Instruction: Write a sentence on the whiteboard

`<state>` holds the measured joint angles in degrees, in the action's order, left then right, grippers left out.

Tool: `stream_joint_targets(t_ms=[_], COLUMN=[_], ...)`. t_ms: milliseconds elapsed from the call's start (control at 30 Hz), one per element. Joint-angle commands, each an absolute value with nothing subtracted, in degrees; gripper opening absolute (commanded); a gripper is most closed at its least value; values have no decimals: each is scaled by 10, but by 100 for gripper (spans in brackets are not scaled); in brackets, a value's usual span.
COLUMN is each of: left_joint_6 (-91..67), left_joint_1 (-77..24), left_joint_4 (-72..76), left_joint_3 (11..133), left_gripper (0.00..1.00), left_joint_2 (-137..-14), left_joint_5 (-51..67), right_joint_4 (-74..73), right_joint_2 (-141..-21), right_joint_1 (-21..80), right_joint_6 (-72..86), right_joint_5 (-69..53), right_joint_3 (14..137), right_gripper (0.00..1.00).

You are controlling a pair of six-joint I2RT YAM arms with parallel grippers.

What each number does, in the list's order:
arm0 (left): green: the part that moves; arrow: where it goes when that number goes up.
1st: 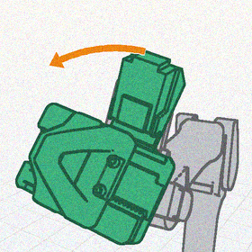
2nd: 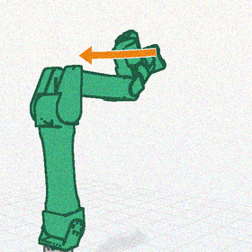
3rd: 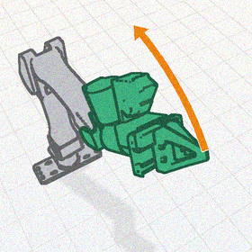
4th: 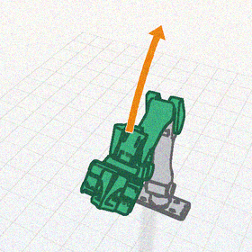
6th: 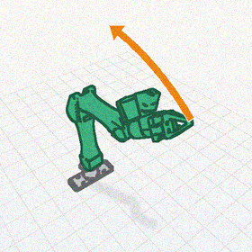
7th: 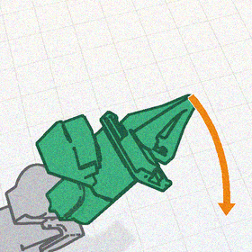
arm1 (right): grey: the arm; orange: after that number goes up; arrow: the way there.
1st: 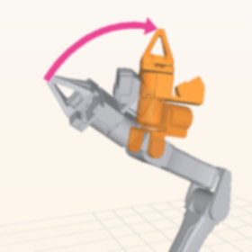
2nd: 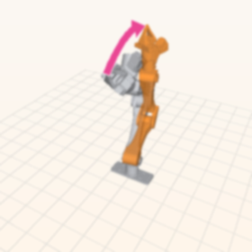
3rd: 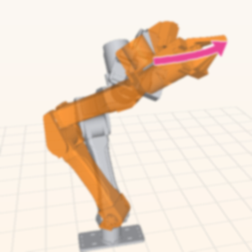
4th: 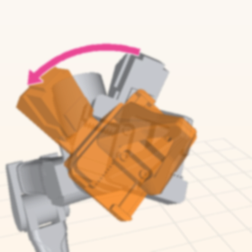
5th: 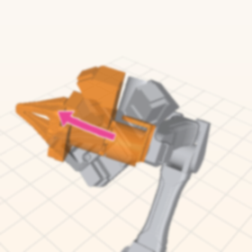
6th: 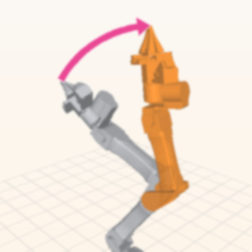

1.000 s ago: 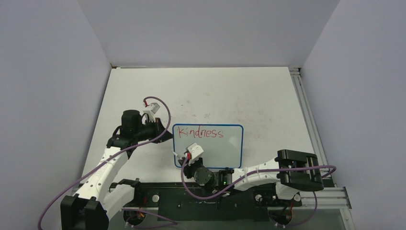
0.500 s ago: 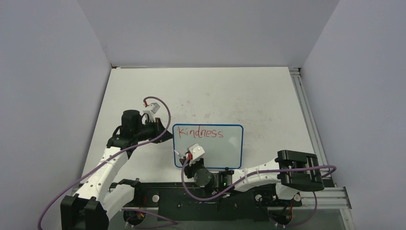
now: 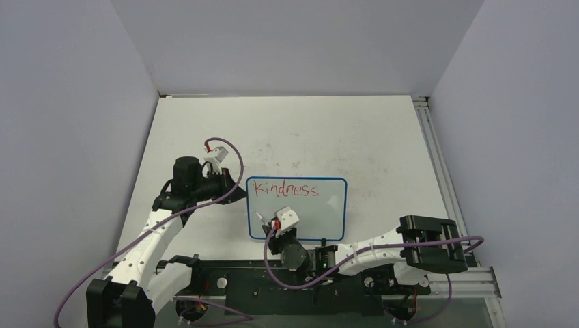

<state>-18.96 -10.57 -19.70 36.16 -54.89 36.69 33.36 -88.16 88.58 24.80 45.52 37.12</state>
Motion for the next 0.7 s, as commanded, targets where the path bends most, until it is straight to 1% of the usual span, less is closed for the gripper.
stream_joint_targets(t_ms=[0,667], left_joint_6=[-189,-189], left_joint_1=[-110,-111], left_joint_4=[-194,-194], left_joint_3=[385,384], left_gripper=[0,0], left_joint_2=[-546,-543], left_joint_5=[371,372], right_joint_4=[348,309], right_joint_2=[-852,-876], right_joint_1=[889,881], right_joint_6=[262,274], right_joint_5=[488,500], right_joint_3=[365,398], right_gripper=[5,5])
